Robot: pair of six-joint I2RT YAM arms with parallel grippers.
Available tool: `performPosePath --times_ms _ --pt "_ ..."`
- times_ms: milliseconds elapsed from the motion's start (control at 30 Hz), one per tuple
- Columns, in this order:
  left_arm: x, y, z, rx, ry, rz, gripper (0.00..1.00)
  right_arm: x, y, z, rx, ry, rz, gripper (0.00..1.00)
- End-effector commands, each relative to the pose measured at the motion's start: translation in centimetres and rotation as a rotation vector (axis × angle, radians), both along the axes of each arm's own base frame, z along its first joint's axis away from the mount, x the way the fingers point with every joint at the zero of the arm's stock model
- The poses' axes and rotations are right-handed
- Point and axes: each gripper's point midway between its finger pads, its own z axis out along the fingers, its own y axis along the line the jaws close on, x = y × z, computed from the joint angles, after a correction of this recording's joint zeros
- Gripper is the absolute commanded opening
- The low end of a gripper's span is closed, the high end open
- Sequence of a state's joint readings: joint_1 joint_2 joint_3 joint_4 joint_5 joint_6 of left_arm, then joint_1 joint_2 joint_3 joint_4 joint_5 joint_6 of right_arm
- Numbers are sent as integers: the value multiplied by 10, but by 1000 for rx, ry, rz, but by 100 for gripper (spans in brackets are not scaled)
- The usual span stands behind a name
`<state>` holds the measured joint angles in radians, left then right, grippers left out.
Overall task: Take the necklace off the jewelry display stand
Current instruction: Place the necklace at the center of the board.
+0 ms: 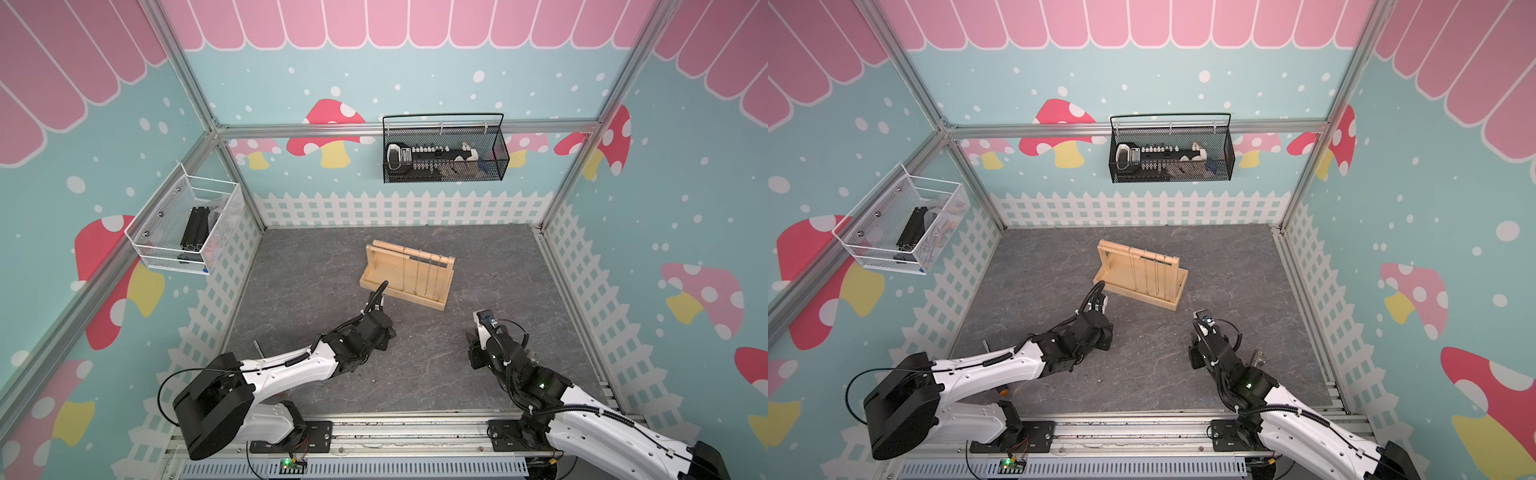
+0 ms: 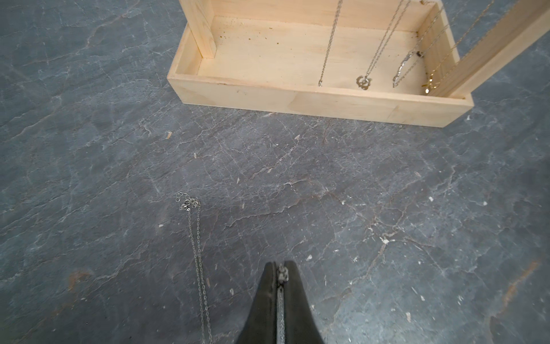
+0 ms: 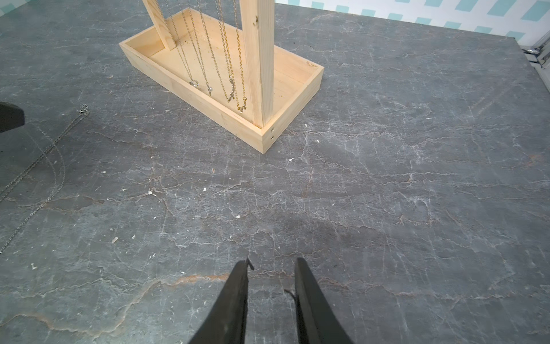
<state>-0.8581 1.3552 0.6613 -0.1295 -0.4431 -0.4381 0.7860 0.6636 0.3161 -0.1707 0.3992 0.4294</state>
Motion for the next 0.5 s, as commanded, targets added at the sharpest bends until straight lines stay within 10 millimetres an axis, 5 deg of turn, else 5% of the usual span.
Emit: performPosePath --times_ms 0,467 --pt "15 3 8 35 -45 47 5 2 0 1 5 -10 -3 29" --pt "37 2 -26 98 3 96 2 1 2 0 5 -6 9 29"
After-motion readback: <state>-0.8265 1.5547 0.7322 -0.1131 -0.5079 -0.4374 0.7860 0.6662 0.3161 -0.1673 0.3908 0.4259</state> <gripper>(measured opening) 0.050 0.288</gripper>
